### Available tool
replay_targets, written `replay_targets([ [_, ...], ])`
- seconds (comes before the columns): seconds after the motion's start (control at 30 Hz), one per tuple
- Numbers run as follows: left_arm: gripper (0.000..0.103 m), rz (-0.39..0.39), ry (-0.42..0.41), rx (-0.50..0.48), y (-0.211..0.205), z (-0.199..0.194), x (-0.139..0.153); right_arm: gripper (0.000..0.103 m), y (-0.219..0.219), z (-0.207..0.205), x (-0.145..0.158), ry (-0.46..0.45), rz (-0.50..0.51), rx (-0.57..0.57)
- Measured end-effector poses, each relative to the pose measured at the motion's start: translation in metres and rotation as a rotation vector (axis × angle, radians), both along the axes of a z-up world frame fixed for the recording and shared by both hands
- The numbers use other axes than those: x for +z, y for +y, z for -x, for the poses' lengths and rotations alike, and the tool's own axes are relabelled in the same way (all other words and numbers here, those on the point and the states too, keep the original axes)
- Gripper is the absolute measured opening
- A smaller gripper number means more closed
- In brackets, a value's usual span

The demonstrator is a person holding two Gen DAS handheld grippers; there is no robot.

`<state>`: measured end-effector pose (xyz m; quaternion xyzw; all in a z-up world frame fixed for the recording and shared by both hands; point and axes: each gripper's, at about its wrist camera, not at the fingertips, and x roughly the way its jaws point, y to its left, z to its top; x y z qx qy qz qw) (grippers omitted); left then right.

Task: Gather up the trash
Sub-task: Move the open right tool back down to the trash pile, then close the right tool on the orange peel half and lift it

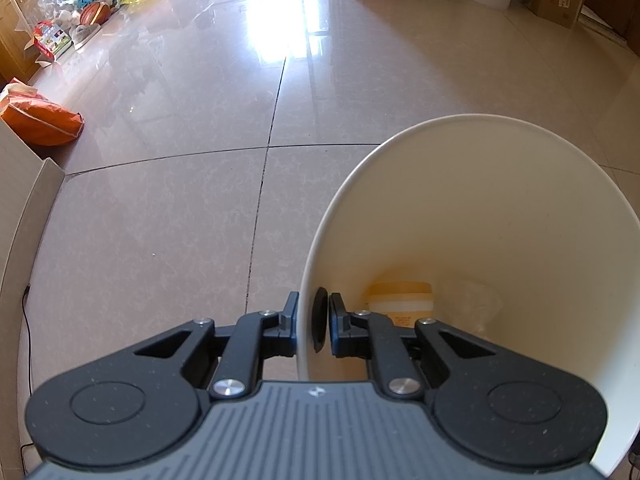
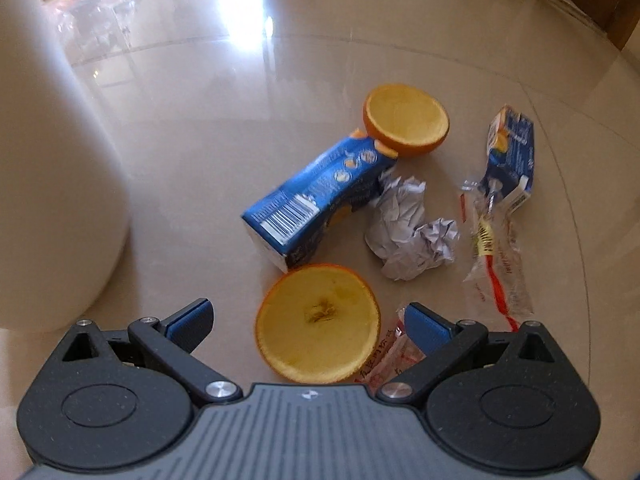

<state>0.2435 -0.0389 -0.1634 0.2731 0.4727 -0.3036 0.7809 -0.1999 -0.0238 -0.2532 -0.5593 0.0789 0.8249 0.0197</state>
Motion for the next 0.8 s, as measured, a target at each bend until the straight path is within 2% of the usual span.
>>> replay_targets([
  [0.13,0.011,0.002,0.004,0.002,0.0,-0.001,0.0,0.103,-0.004,0.009,-0.018,-0.034,-0.041,0.007],
  [0.33,0.011,0.003,0.006,0.004,0.001,-0.001,0.001,0.096,-0.002,0.016,-0.036,-0.085,-0.064,0.001],
  [0.5,0.011,0.003,0.005,0.004,0.001,0.0,-0.001,0.086,-0.003,0.015,-0.039,-0.101,-0.062,0.014],
  [0.8,0.011,0.005,0.008,0.005,0.002,0.0,-0.001,0.076,-0.005,0.015,-0.035,-0.119,-0.056,0.024],
])
